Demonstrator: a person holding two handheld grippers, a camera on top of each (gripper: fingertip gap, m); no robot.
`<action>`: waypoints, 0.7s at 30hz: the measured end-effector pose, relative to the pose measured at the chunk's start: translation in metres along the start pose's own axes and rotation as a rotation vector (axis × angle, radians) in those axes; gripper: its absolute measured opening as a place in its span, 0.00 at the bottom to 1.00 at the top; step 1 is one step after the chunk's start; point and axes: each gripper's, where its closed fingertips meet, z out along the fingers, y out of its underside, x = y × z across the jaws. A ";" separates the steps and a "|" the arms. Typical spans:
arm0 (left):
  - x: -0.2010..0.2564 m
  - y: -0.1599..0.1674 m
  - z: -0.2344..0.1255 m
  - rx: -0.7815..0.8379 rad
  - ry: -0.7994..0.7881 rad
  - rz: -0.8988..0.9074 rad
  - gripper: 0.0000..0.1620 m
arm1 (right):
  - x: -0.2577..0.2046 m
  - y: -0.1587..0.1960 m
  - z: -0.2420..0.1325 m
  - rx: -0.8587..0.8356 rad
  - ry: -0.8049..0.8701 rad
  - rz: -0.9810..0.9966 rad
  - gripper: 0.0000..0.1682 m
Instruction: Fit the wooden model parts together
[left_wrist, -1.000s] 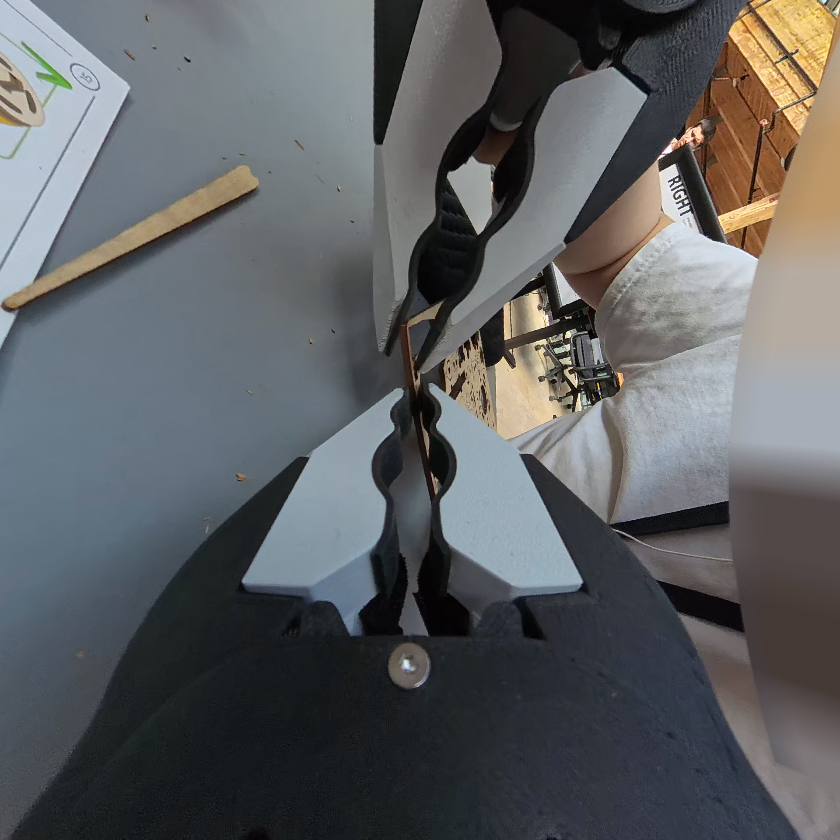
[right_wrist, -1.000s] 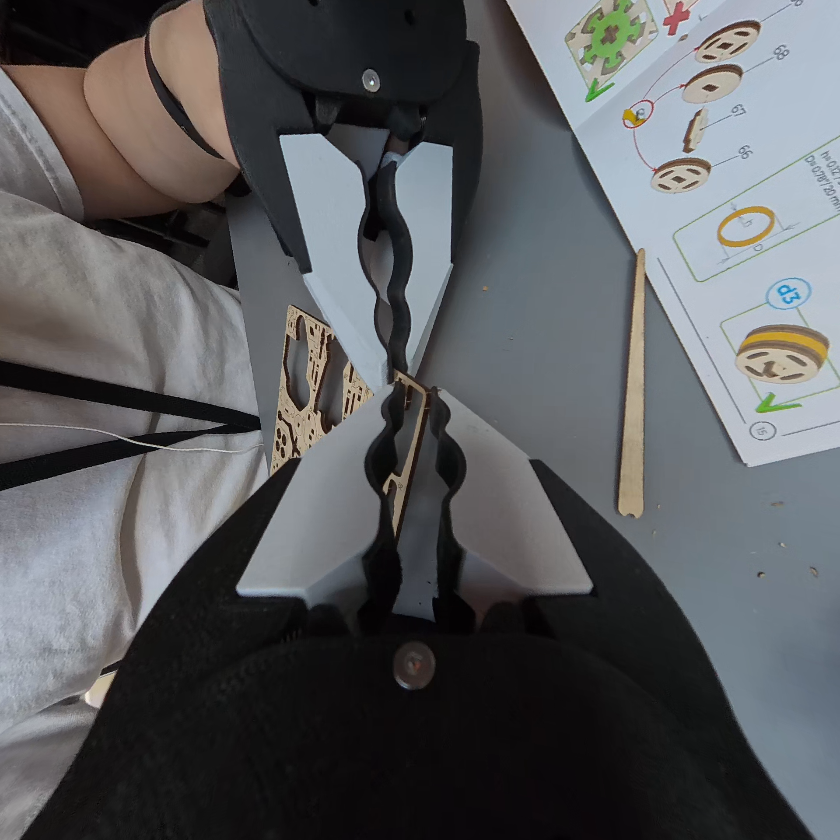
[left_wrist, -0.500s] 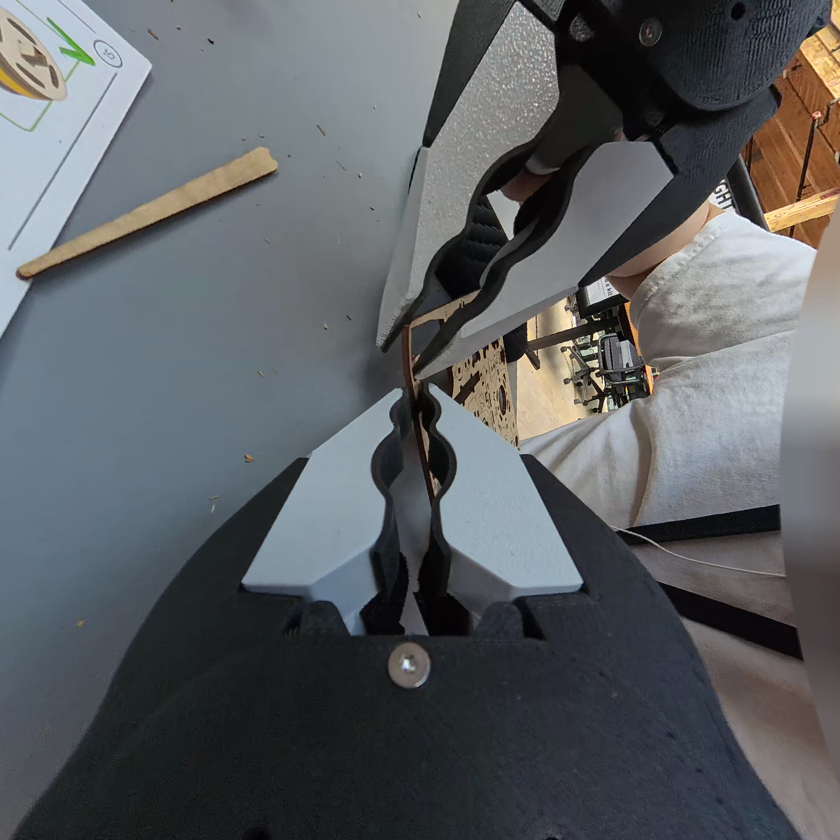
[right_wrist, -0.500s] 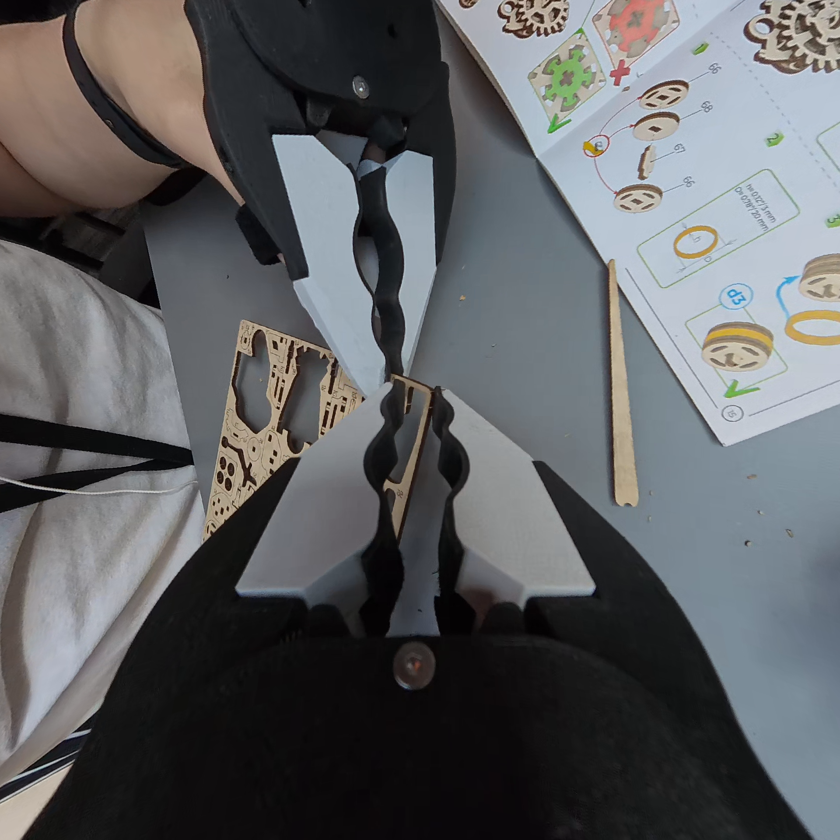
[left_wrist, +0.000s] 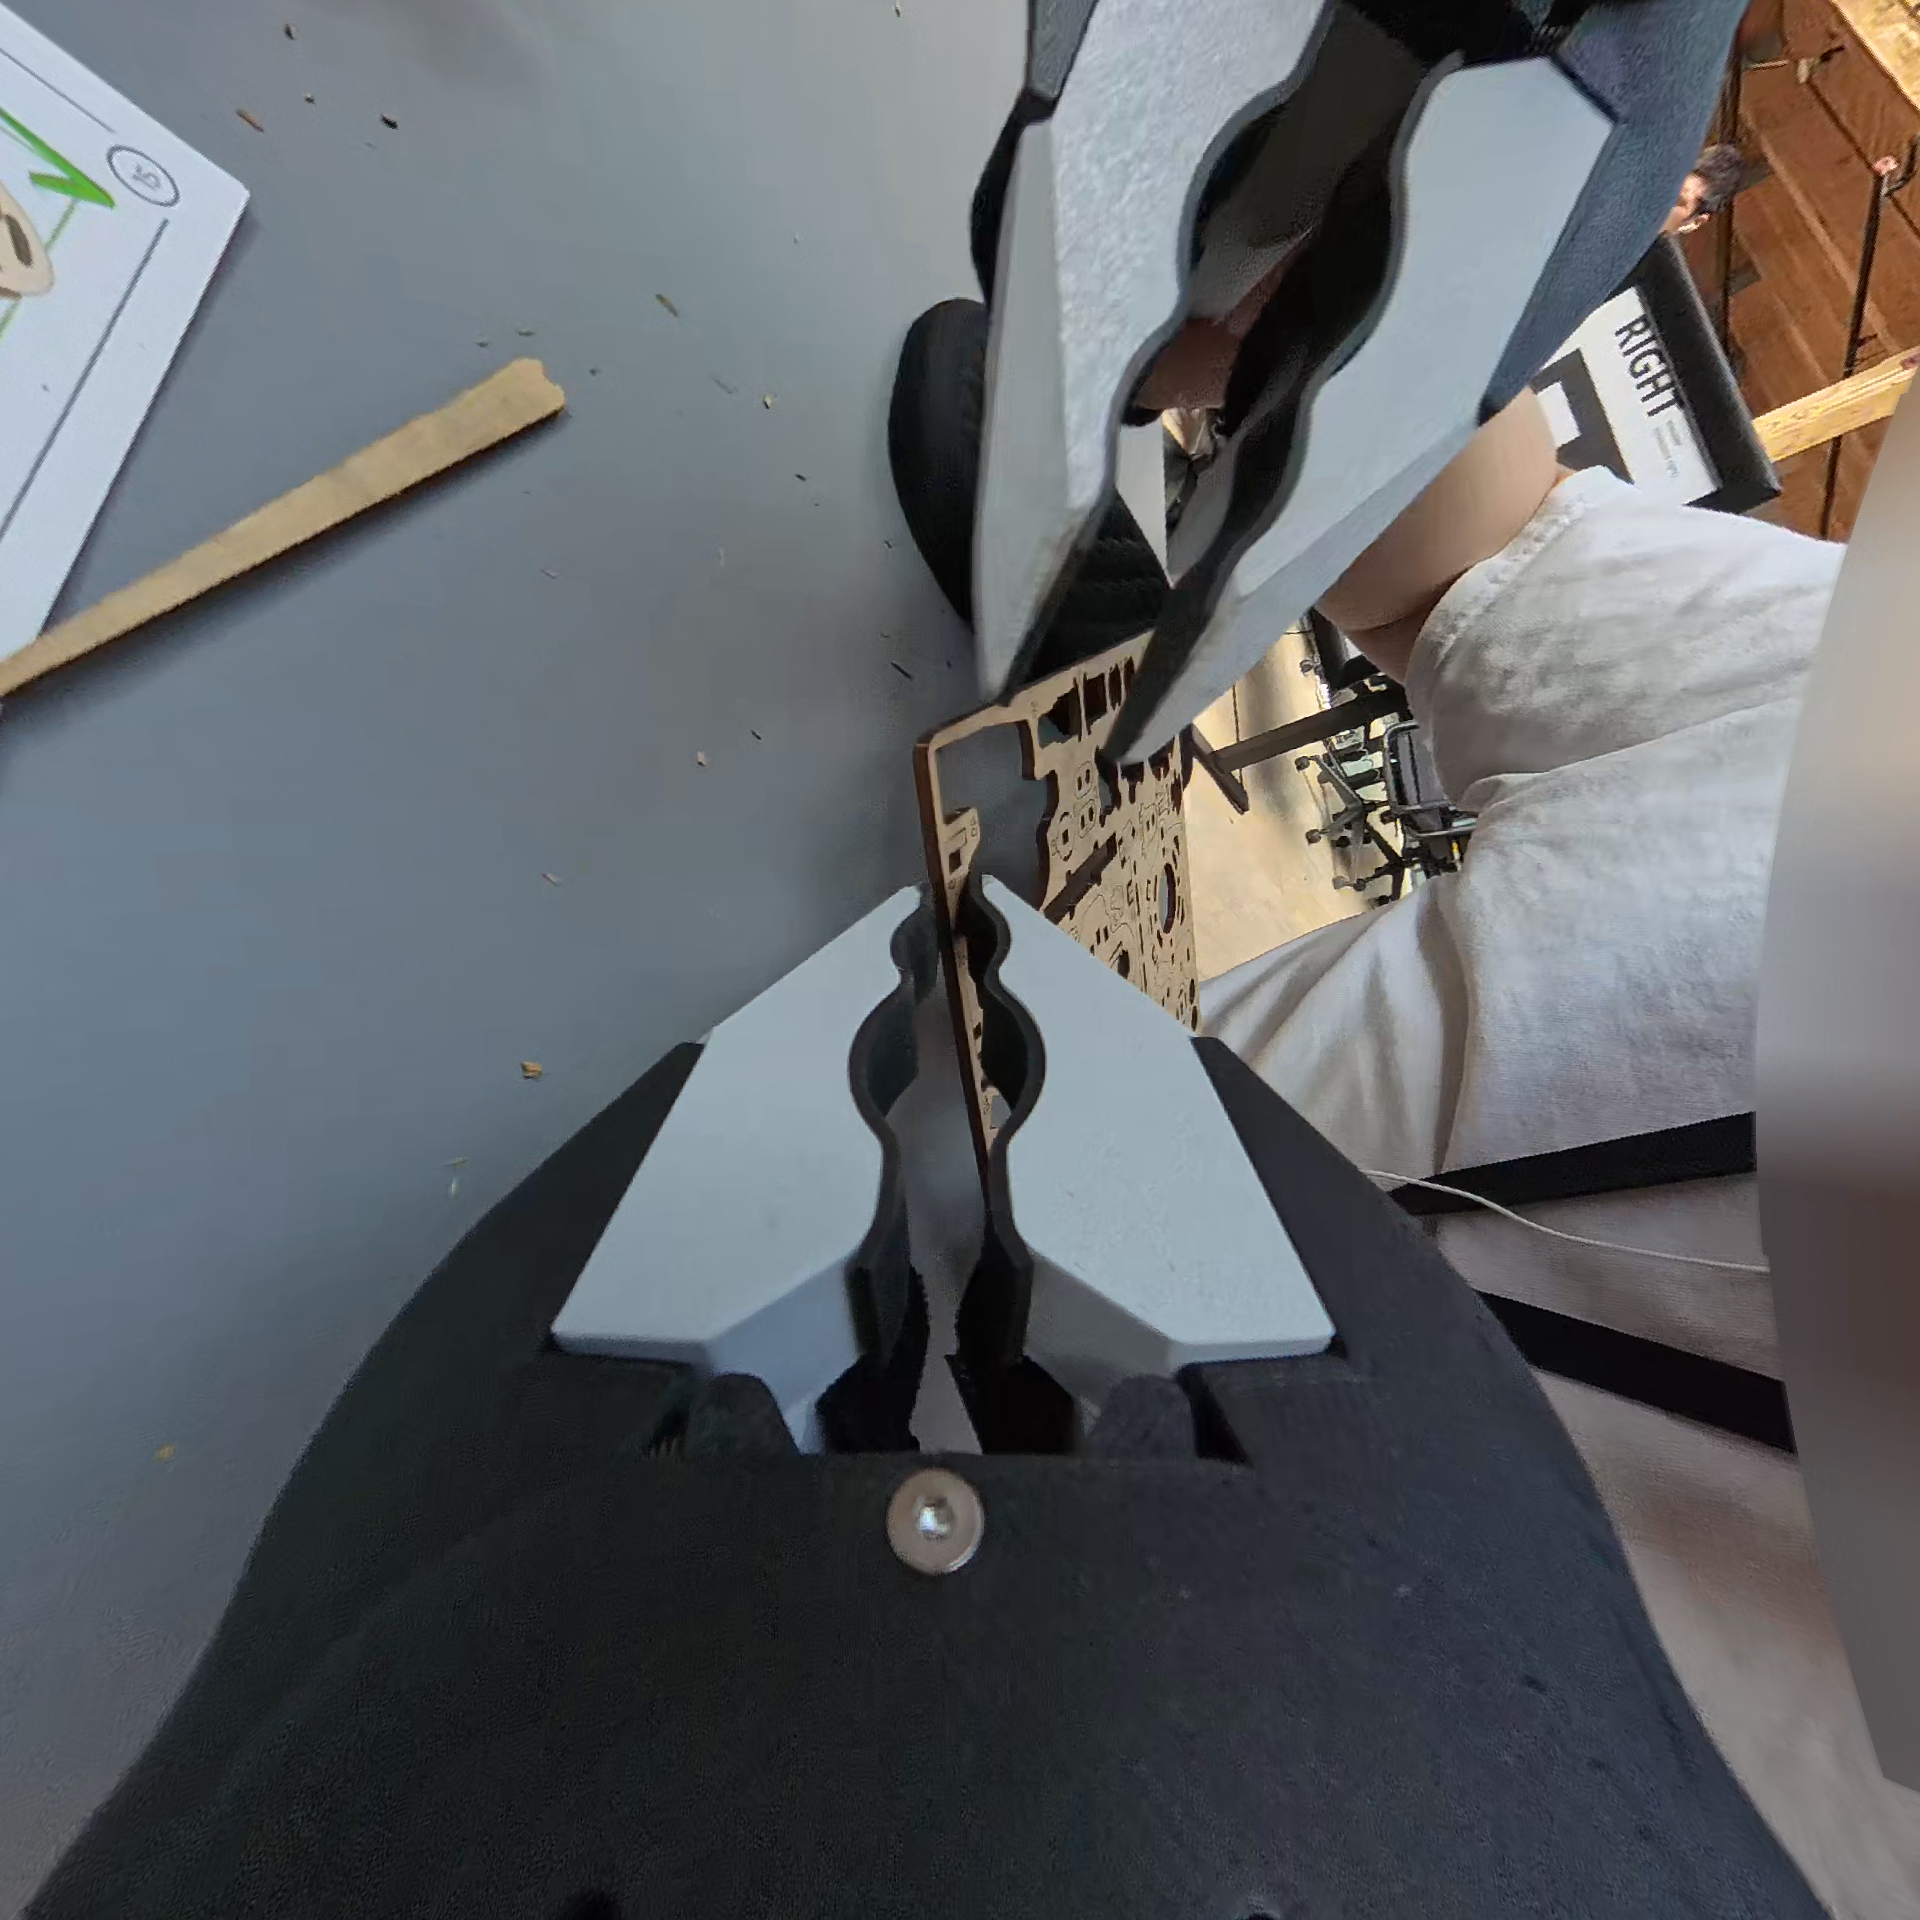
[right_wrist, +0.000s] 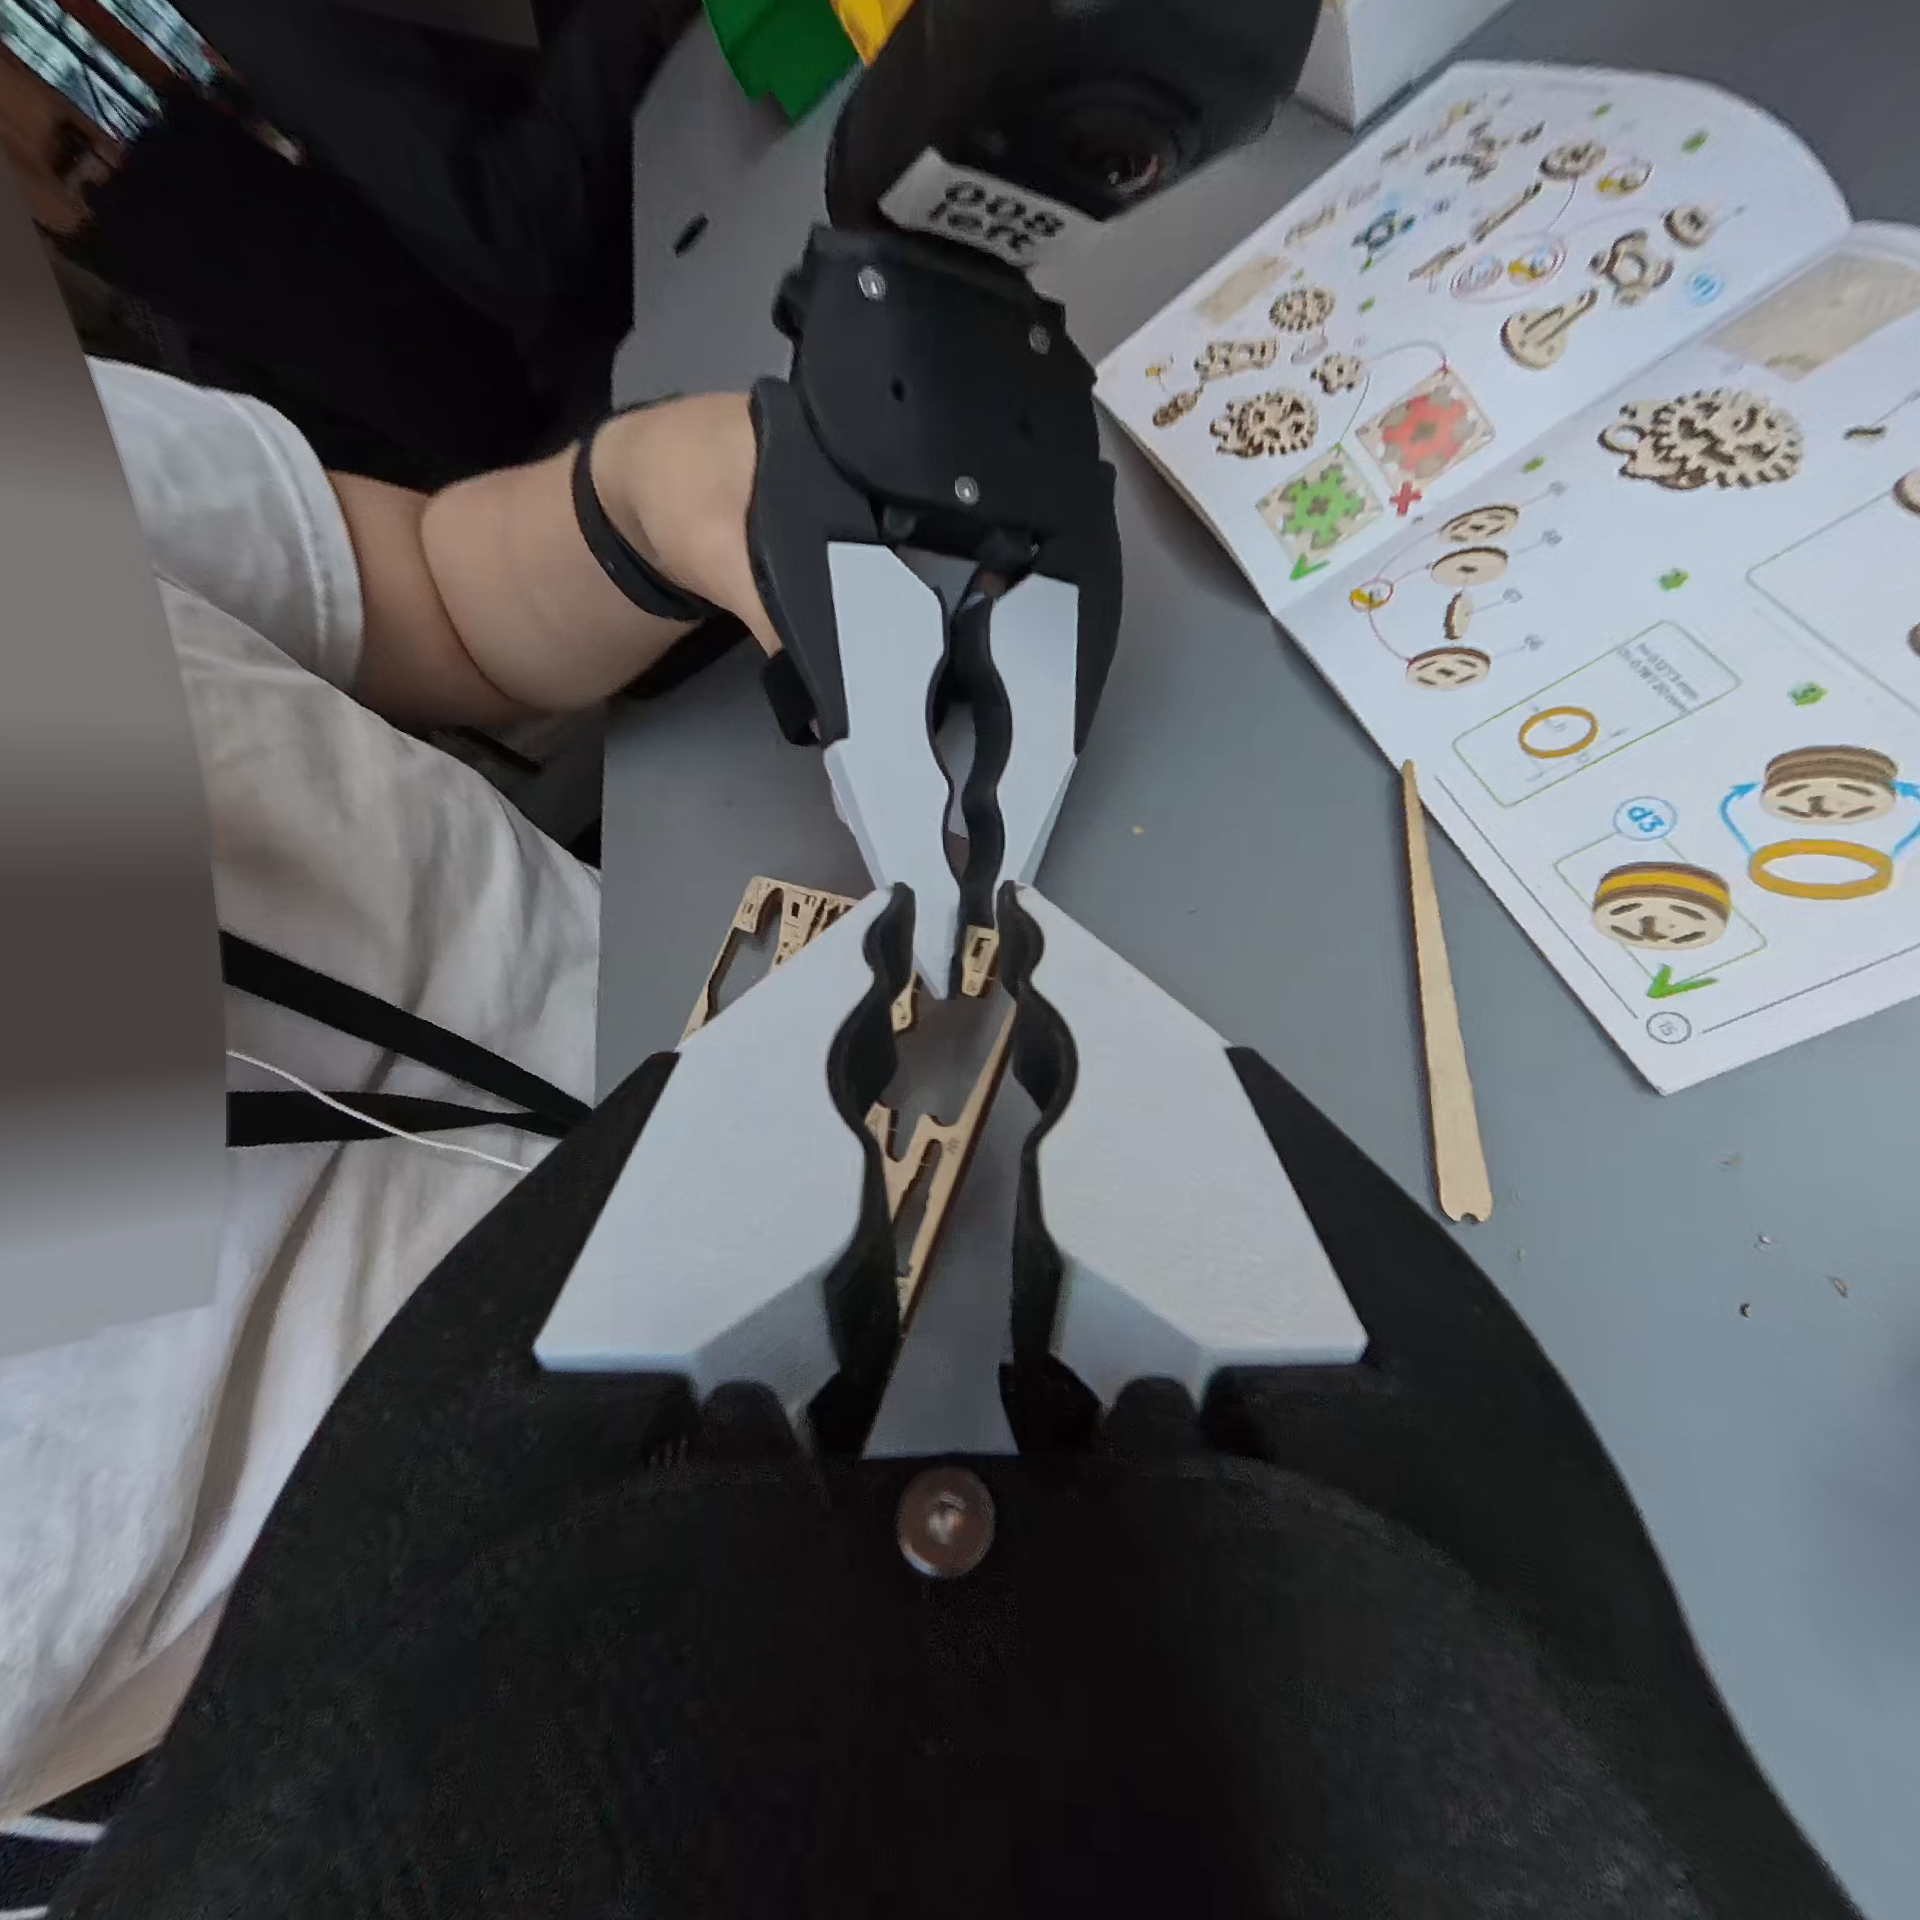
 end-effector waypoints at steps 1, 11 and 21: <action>-0.001 0.000 -0.003 0.001 -0.018 0.007 0.02 | -0.003 -0.008 -0.009 0.064 0.001 0.007 0.09; 0.033 -0.027 -0.038 0.188 0.039 -0.024 0.00 | 0.003 0.004 0.000 -0.052 0.366 -0.158 0.03; 0.083 -0.055 -0.097 0.466 -0.171 0.635 0.20 | -0.054 -0.041 -0.006 0.400 -0.263 -0.445 0.02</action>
